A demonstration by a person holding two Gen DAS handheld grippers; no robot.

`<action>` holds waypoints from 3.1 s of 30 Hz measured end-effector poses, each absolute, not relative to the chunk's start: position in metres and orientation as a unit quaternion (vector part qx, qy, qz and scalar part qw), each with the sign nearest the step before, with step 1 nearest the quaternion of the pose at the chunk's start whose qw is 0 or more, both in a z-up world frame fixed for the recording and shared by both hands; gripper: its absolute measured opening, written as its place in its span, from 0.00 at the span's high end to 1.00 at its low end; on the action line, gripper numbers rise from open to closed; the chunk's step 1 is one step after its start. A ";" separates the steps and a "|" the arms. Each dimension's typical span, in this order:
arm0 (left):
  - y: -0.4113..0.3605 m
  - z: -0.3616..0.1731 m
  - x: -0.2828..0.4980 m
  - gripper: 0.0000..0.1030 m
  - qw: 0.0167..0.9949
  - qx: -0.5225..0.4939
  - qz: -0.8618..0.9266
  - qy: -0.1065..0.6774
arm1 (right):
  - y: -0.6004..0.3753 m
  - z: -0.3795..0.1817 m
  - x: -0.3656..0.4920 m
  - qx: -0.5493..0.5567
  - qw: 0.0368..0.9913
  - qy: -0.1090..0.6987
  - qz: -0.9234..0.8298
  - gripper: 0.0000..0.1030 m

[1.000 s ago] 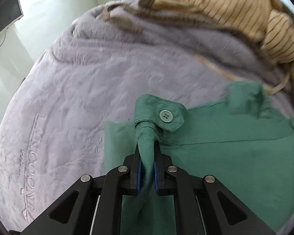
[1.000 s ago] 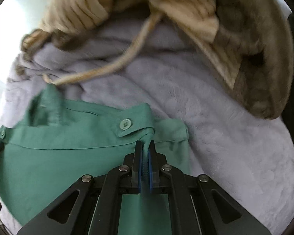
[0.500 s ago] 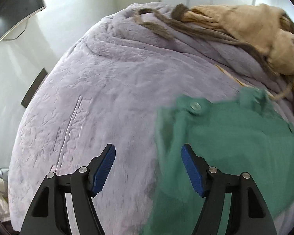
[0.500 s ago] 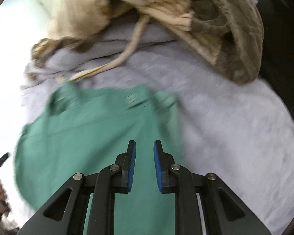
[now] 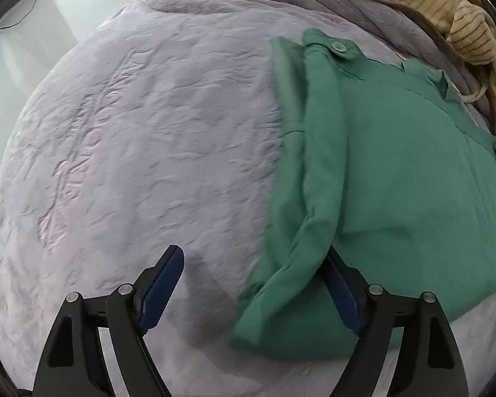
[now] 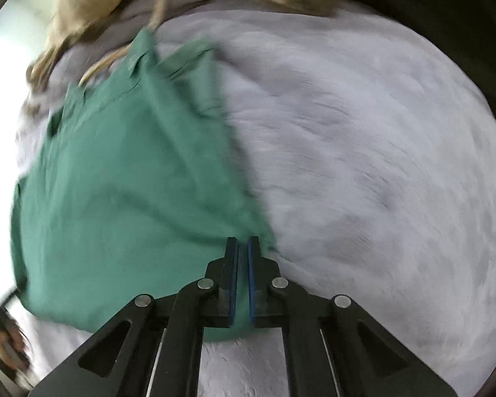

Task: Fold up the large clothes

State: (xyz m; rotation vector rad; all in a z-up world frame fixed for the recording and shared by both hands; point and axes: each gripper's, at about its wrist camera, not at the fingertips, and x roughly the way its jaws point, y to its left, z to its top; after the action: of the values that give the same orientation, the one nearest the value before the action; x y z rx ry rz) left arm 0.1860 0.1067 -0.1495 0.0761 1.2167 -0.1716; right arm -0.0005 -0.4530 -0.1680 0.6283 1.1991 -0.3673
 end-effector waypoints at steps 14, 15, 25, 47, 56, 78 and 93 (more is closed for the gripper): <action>0.140 -0.096 0.172 0.18 0.842 -0.002 -0.037 0.539 | -0.377 -0.118 -0.016 0.295 0.794 0.520 -0.114 0.78; 0.137 -0.096 0.172 0.18 0.843 -0.002 -0.042 0.536 | -0.364 -0.116 -0.007 0.285 0.799 0.521 -0.101 0.78; 0.126 -0.130 0.173 0.18 0.827 0.021 -0.055 0.559 | -0.241 -0.120 0.040 0.299 0.778 0.548 0.071 0.78; 0.130 -0.168 0.170 0.92 0.783 0.017 -0.176 0.597 | -0.154 -0.209 0.071 0.467 0.611 0.631 0.103 0.83; 0.163 -0.157 0.149 0.92 0.799 -0.037 -0.130 0.587 | -0.105 -0.134 0.138 0.357 0.704 0.580 0.201 0.82; 0.184 -0.150 0.128 0.42 0.808 -0.077 -0.064 0.581 | -0.034 -0.160 0.137 0.256 0.696 0.635 0.216 0.82; 0.139 -0.140 0.131 0.00 0.811 -0.043 -0.079 0.578 | -0.131 -0.166 0.065 0.352 0.707 0.605 0.103 0.31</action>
State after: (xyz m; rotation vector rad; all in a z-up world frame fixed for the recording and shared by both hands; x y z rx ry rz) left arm 0.1311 0.1387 -0.1399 -0.0920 1.2357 -0.1691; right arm 0.0653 -0.1312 -0.1659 0.7813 1.3432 0.2293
